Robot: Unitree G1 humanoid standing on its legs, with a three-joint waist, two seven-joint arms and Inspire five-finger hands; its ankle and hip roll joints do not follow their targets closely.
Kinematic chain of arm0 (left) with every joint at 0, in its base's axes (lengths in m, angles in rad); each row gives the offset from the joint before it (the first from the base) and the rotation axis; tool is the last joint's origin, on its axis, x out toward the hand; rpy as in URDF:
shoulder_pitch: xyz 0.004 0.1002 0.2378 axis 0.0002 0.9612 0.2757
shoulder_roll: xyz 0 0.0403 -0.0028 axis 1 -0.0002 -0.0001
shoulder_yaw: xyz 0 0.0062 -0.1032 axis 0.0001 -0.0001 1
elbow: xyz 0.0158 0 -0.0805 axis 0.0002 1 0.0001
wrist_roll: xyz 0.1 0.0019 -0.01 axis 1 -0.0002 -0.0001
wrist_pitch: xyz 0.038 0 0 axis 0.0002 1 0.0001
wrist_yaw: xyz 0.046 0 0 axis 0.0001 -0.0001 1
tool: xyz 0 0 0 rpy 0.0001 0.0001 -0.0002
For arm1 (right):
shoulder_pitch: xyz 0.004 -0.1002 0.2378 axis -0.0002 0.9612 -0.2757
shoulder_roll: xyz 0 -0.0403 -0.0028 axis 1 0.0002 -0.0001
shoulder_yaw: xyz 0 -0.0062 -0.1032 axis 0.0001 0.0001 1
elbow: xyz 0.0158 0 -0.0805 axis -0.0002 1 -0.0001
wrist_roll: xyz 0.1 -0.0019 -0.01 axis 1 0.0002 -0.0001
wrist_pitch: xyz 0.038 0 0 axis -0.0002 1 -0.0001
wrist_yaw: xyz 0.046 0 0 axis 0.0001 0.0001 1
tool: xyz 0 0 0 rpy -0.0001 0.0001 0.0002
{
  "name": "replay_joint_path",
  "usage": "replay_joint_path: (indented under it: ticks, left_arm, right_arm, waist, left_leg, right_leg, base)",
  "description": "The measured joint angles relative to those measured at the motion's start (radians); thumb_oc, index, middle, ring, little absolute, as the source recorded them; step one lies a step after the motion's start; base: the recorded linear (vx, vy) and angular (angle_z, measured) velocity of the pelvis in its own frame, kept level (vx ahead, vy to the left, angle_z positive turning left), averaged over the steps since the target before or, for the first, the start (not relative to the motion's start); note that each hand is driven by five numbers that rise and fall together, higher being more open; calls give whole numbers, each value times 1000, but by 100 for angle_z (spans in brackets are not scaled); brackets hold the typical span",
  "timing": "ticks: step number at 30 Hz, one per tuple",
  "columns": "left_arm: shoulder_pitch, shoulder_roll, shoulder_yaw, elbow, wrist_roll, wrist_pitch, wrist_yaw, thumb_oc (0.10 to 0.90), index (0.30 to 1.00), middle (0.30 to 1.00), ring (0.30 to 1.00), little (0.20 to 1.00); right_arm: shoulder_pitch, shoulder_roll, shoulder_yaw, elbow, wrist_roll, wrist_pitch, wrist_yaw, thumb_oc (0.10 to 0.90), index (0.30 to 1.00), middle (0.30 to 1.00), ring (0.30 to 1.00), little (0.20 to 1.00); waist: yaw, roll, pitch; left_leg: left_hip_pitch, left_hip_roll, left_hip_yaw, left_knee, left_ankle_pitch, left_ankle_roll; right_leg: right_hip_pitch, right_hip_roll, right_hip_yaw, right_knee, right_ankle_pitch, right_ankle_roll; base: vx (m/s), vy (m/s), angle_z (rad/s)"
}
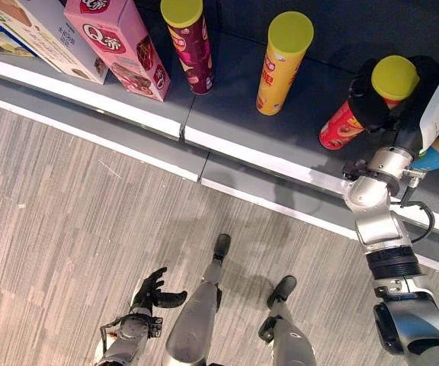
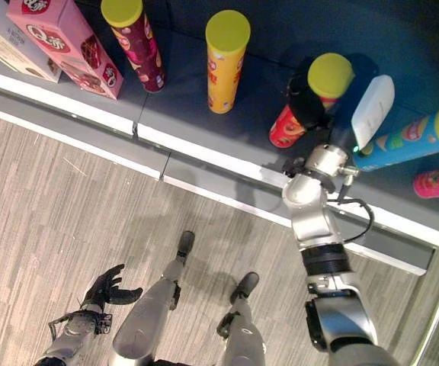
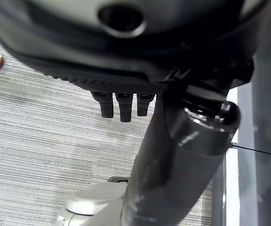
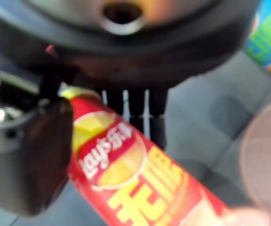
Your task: Put the goods on the table back onto the shelves and tidy them up.
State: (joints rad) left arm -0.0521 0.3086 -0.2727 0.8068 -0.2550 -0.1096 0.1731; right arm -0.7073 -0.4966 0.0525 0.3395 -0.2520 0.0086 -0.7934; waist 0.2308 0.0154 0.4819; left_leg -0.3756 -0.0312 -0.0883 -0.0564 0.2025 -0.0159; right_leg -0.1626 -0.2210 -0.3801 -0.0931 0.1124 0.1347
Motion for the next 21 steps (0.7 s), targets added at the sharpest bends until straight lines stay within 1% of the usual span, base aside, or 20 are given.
replay_joint_path:
  ticks: [8,11,21]
  left_arm:
    - [0,0,0,7,0,0,0,800,900,900,900,900]
    - [0,0,0,6,0,0,4,800,900,900,900,900]
    - [-1,0,0,6,0,0,16,800,900,900,900,900]
  right_arm:
    - [-6,-1,1,11,-2,2,-9,400,300,300,300,300]
    - [-33,-2,2,48,-2,3,-21,400,300,300,300,300]
    - [-34,-5,2,50,-3,6,-21,400,300,300,300,300]
  waist:
    - [0,0,0]
    - [0,0,0]
    - [0,3,-2]
  left_leg:
    - [0,0,-2,0,1,0]
    - [0,0,-3,0,2,-1]
    - [0,-1,-5,1,3,-2]
  right_leg:
    - [1,0,-1,0,0,0]
    - [2,0,-2,0,0,0]
    - [4,0,-5,0,0,0]
  base:
    - [0,0,0]
    - [0,0,0]
    - [0,0,0]
